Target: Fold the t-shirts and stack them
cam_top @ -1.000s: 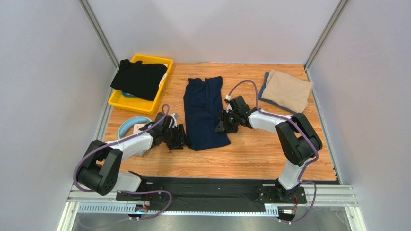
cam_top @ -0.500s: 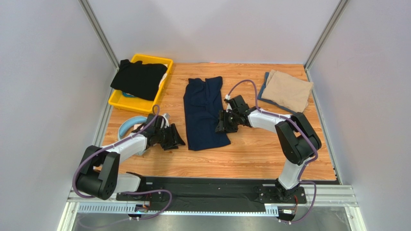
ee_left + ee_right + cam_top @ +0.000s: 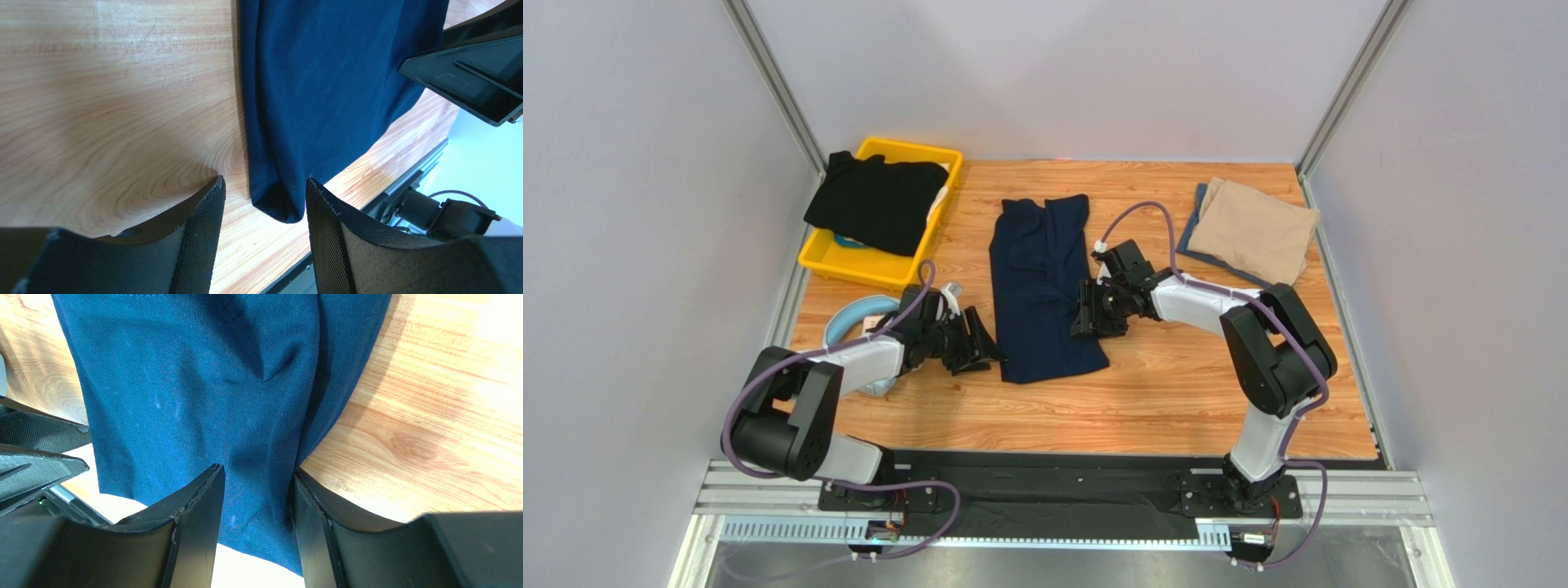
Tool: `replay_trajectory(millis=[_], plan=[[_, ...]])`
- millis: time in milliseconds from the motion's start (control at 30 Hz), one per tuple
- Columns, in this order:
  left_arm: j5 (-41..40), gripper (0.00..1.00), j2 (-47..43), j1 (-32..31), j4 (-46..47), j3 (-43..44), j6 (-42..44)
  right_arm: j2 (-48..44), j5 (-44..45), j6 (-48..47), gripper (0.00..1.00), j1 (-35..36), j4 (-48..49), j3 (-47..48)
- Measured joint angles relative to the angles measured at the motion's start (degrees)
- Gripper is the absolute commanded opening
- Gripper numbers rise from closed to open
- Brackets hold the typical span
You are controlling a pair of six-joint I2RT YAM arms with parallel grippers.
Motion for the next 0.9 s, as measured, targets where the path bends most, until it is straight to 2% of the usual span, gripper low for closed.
replay_trajectory(millis=[600,800,900], plan=[[4.39,0.57,6.58,-0.26,4.79,2.40,-0.94,0.33,0.00,-0.20,0.50,0.00,-0.55,0.46],[3.61,0.56,8.02,-2.32,4.74,4.02,-0.90,0.39,0.00,-0.20,0.49,0.00,-0.70,0.57],[2.25,0.54,9.31,-4.90,4.24,5.97,-0.81,0.39,0.09,-0.22,0.43,0.00,-0.72,0.55]])
